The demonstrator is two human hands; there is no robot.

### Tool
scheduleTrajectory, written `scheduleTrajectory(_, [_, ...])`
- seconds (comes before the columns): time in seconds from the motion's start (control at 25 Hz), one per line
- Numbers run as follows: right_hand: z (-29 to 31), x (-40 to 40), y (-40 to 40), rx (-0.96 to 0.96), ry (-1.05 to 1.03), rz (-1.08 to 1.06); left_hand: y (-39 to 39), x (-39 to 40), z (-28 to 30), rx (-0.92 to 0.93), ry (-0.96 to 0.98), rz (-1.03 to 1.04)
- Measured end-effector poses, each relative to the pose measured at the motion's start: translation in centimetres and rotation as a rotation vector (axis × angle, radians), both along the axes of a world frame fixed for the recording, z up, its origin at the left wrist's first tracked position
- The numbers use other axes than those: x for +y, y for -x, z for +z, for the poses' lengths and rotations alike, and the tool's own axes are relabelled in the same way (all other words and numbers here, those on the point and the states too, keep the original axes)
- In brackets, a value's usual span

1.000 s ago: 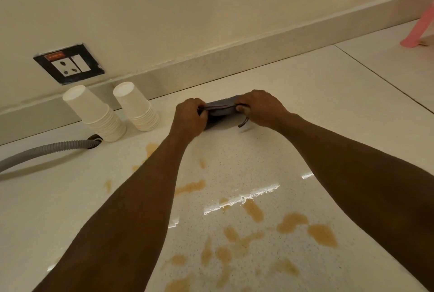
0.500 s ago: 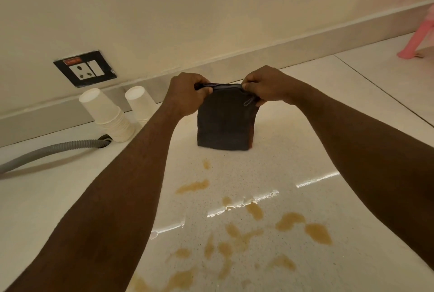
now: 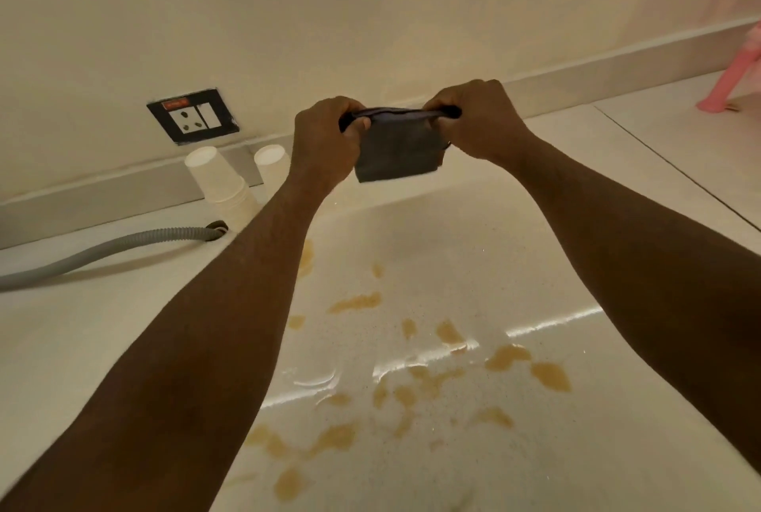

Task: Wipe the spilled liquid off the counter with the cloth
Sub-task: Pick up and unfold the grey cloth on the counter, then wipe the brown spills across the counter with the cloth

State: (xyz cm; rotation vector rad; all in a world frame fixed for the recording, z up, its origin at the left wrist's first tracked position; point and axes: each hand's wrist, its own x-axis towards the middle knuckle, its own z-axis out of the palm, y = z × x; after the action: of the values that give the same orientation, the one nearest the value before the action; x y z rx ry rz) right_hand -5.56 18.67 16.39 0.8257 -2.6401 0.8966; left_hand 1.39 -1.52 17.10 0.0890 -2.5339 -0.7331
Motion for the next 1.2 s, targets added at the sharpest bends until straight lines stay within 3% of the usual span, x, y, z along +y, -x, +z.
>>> scheduleTrajectory(0.16, [-3.8,3.9,-4.6,-0.022,-0.135,0.064,-5.4,2.8,-5.9,-0.01,-0.1,-0.094])
scheduleTrajectory(0.28, [-7.7,8.3,-9.1,-0.268,-0.293,0.015,-10.0,6.4,-10.8,-0.159,-0.12,-0.244])
scheduleTrajectory(0.4, [-11.0,12.4,-14.5,-0.459,-0.288,-0.058,-14.2,9.3,-14.2,-0.287,-0.011,-0.428])
scheduleTrajectory(0.52, [-12.1,14.5,-18.9,-0.552,-0.29,-0.096,-16.7,11.3,-15.5,-0.375,0.241,-0.544])
scheduleTrajectory(0.6, [-11.7,14.9,-20.0,-0.541,-0.306,-0.137,-16.9,11.3,-15.4,-0.345,0.301,-0.497])
scheduleTrajectory(0.72, [-11.5,13.1,-19.3,-0.391,-0.139,-0.27,-15.6,9.9,-15.3,-0.227,0.193,-0.281])
scheduleTrajectory(0.8, [-12.4,10.5,-18.1,-0.323,-0.117,-0.26,-14.8,8.7,-15.6,-0.277,0.218,-0.189])
scheduleTrajectory(1.04, [-17.2,4.3,-15.4,-0.308,-0.511,-0.138,-13.6,1.7,-17.7,-0.529,0.286,-0.038])
scheduleTrajectory(1.2, [-18.2,4.6,-15.1,-0.267,-0.599,-0.152,-13.9,-1.8,-18.9,-0.556,0.298,0.033])
